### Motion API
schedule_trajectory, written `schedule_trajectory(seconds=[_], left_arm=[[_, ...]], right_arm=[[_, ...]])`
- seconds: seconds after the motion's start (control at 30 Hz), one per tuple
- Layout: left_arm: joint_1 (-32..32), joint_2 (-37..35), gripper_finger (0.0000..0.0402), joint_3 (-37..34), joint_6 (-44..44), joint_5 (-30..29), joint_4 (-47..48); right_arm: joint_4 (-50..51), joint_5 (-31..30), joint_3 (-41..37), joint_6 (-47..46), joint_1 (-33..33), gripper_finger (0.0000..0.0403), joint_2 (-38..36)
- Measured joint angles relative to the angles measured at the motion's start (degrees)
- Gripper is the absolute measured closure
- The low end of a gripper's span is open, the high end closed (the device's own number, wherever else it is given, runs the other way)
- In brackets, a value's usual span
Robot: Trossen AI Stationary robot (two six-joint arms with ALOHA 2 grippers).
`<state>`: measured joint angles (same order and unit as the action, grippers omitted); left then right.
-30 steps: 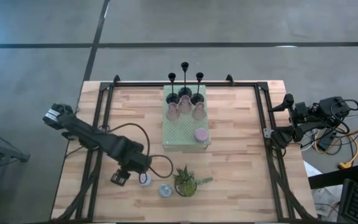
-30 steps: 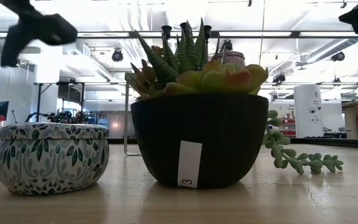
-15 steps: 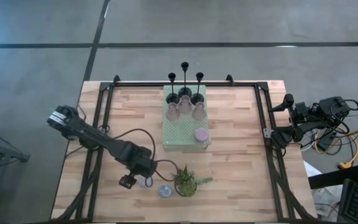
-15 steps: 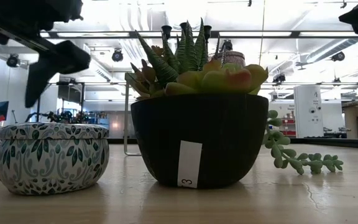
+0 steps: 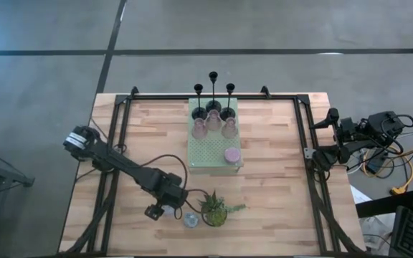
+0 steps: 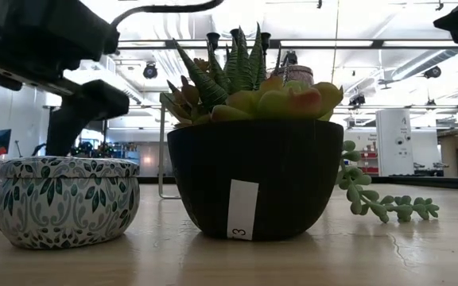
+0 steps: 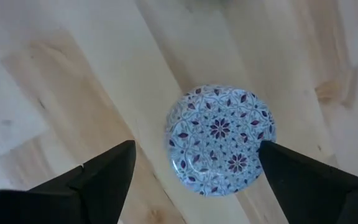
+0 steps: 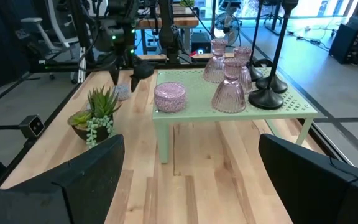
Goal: Pick & Place candle stick holders
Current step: Put the red patterned scented candle on the shelf
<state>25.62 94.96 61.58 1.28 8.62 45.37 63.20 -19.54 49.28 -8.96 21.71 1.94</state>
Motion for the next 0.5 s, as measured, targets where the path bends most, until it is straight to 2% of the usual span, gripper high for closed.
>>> schedule_trajectory(seconds=[0.13, 0.5], left_arm=[[0.13, 2.05, 0.0057, 0.01, -1.41, 2.67, -0.67], [0.59, 5.24, 0.0057, -1.6, -1.81, 3.21, -3.89]], right_arm=[[-0.02, 0.01, 0.02, 0.01, 0.02, 0.0037, 0.01], [0.0, 0.03, 0.02, 0.01, 0.02, 0.0037, 0.01]])
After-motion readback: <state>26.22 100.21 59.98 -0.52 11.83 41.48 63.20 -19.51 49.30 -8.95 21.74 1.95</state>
